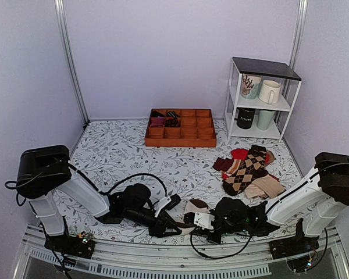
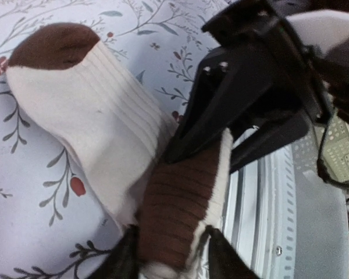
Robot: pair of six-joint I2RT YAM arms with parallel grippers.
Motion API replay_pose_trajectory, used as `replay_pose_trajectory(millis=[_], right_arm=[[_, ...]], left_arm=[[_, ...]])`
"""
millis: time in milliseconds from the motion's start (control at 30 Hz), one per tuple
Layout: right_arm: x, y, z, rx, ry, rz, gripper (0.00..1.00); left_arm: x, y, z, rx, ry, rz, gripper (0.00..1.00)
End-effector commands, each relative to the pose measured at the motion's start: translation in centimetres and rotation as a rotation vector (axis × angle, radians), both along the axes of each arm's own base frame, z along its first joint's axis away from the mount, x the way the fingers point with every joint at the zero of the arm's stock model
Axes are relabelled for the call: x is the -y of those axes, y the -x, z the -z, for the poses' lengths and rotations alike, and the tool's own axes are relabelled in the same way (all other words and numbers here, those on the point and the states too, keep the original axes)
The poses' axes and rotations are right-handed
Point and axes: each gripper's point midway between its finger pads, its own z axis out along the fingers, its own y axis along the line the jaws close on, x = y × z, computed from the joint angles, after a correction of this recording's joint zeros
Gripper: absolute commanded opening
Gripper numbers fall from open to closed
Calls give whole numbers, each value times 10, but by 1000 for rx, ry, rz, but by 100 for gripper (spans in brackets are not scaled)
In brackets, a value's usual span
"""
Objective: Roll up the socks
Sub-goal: Roll the sock at the center of the board.
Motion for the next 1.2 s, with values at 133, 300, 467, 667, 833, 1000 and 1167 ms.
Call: replay_pose_trajectory(millis=[133, 300, 467, 667, 833, 1000, 1167], right_arm=[[27, 28, 51, -395, 134, 60, 19], [31, 37, 58, -529, 137, 66, 19], [31, 35, 57, -547, 135, 76, 19], [32, 32, 54, -543, 124, 77, 19], [32, 34, 55, -561, 127, 68, 19], [31, 34, 55, -565, 128, 54, 19], [32, 32, 56, -562, 132, 52, 18]], left_arm=[[-25, -11, -43, 367, 74, -23, 80], [-33, -21, -94, 678, 248, -63, 99], [-41, -41, -109, 782, 294, -166, 99], [-42, -13, -121, 759, 457, -29, 98], [-18, -1, -77, 634, 312, 157, 73], [-15, 3, -56, 567, 263, 197, 75], [-22, 3, -34, 510, 186, 178, 74]])
